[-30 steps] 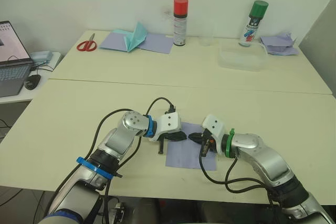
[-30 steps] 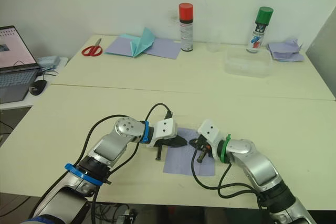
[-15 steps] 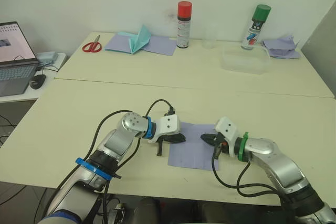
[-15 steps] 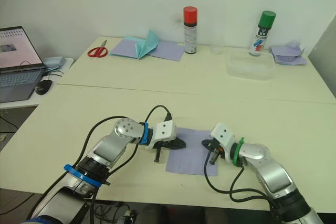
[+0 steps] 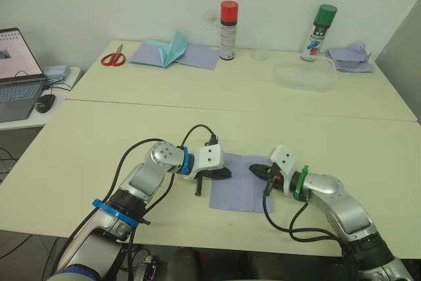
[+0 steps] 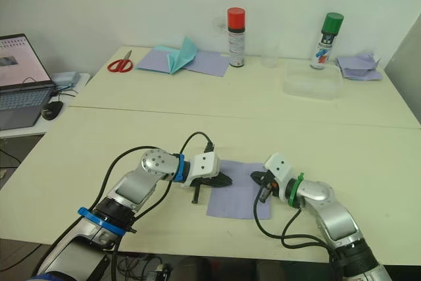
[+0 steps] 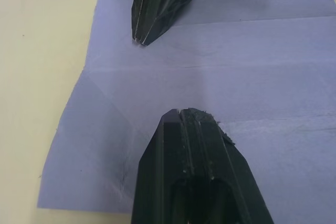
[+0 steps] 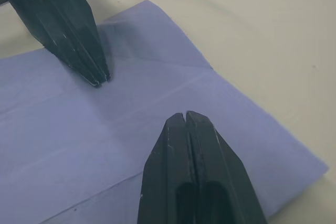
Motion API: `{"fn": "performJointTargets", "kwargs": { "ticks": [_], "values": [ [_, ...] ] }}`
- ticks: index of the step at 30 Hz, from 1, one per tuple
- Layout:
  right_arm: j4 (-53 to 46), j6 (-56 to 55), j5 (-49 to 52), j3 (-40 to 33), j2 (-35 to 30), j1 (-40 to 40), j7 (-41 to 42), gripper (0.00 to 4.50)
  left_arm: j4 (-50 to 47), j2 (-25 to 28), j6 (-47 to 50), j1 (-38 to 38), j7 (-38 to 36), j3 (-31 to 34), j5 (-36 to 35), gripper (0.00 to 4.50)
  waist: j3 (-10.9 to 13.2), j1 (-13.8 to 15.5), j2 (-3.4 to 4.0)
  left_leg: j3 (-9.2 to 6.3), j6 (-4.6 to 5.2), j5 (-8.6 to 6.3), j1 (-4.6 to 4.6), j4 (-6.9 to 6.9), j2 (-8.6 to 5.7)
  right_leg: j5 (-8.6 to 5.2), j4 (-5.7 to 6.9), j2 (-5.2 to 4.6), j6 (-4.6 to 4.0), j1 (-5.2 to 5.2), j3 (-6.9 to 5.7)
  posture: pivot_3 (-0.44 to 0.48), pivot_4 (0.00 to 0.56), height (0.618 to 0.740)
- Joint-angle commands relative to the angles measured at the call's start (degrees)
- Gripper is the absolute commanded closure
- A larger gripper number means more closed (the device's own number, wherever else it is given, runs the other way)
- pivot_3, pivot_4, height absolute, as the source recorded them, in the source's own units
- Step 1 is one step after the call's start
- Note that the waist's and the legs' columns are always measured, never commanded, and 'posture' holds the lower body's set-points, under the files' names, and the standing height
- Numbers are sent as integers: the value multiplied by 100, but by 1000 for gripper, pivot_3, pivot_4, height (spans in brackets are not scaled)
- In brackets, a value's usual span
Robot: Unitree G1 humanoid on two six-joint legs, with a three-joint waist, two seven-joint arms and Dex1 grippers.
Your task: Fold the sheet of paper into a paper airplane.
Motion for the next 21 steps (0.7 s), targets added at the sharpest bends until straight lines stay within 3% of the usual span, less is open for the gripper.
{"fn": "performJointTargets", "kwargs": {
  "ticks": [1, 8, 14, 17, 21],
  "values": [
    [176, 94, -362, 56, -247, 30, -71, 4472, 302, -18, 58, 48, 57, -230, 333, 4500, -1, 4, 2, 0, 0, 0, 0, 0, 0, 0, 0, 0, 0, 0, 0, 0, 150, 740],
    [44, 188, -323, -119, -544, 296, -45, 4472, 423, -51, -47, 14, 81, -269, 366, 4500, -7, 93, 2, -4, 4, 1, 3, 2, -10, -1, -5, -6, 1, 9, 0, 0, 150, 740],
    [-749, 751, 1026, -1039, 142, 397, -161, 4472, 560, -115, -159, -45, 123, -307, 397, 4500, -4, 114, 6, -4, 4, 0, 2, 1, -4, 2, -6, -5, -2, 9, 2, 0, 150, 740],
    [-874, 1045, 1248, -1309, 210, 447, -297, 3922, 612, -143, -181, -80, 129, -306, 399, 4500, -3, 124, 7, -3, 5, 1, 1, 2, -6, 4, -5, -5, -6, 7, 1, 0, 150, 740],
    [-1058, 1596, 1539, -1760, 450, 555, -854, 2523, 656, -173, -193, -108, 136, -297, 402, 4500, -4, 132, 7, -3, 5, 1, 0, 1, -7, 2, -7, -6, -3, 7, 2, 0, 150, 740]
  ]
}}
